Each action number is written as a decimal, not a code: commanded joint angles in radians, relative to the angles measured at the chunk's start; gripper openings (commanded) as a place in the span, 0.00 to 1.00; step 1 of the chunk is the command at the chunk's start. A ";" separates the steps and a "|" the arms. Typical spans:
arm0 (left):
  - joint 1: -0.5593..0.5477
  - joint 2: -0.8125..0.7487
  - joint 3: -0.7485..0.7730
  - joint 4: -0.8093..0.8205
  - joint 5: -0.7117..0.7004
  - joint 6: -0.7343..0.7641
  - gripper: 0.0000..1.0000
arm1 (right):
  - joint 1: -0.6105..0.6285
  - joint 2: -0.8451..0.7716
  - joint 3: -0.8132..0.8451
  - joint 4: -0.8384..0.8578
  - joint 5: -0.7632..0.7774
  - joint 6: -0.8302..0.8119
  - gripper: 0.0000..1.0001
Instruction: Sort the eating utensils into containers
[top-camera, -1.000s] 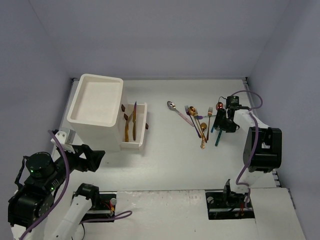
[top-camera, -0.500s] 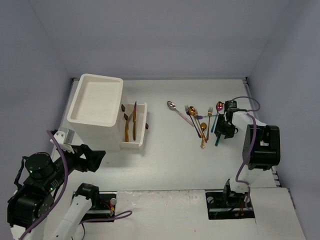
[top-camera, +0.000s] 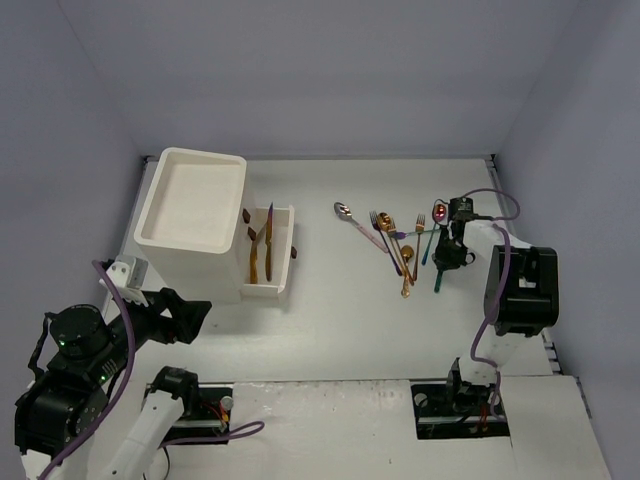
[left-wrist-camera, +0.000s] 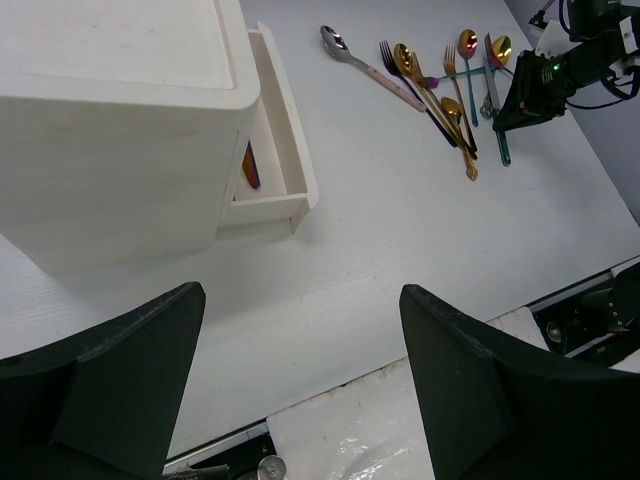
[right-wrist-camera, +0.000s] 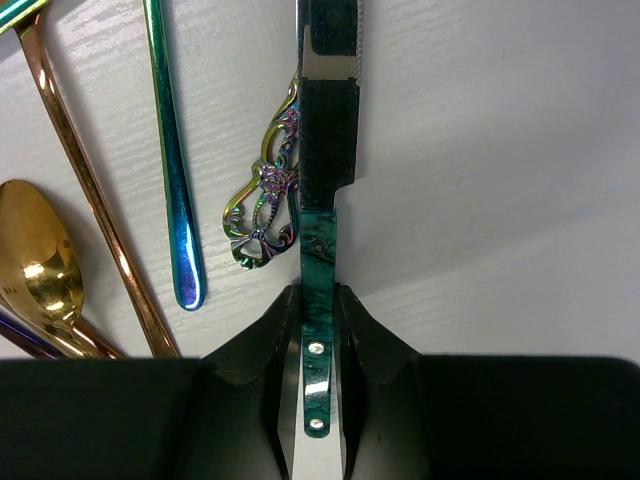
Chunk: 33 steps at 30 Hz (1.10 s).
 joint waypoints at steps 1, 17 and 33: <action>-0.002 0.019 0.020 0.054 -0.015 -0.002 0.76 | 0.005 -0.110 -0.034 -0.017 0.014 0.034 0.00; -0.002 0.066 0.113 0.020 -0.112 -0.013 0.76 | 0.603 -0.329 0.236 0.014 -0.067 0.233 0.00; -0.002 0.053 0.146 -0.046 -0.144 -0.045 0.76 | 0.895 0.263 0.605 0.429 -0.040 0.313 0.00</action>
